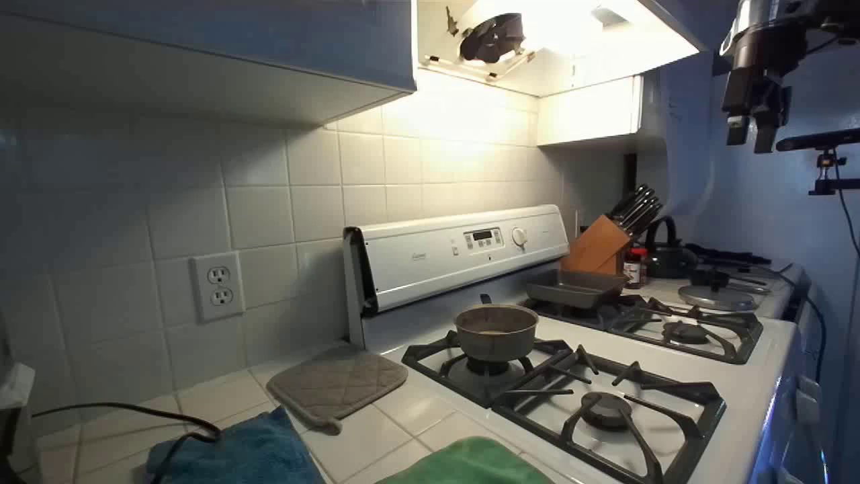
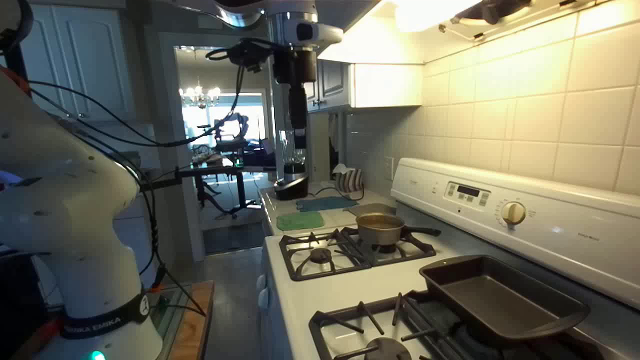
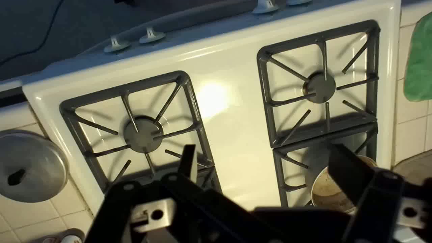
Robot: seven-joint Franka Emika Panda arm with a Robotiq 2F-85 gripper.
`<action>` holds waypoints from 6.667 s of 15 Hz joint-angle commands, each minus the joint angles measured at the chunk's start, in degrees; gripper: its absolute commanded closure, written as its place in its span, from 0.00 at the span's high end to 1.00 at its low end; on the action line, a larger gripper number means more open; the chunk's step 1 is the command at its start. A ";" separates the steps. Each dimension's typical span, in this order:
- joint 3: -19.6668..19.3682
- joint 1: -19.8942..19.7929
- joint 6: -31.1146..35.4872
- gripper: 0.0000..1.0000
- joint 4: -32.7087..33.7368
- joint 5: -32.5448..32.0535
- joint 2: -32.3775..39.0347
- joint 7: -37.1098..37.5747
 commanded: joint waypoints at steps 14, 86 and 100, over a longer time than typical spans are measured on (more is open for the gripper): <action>0.40 -0.55 -0.12 1.00 0.12 0.24 0.06 -0.25; -7.33 -5.52 46.72 1.00 19.71 4.16 60.17 36.85; -7.91 -4.85 46.15 0.01 21.35 4.41 61.83 37.59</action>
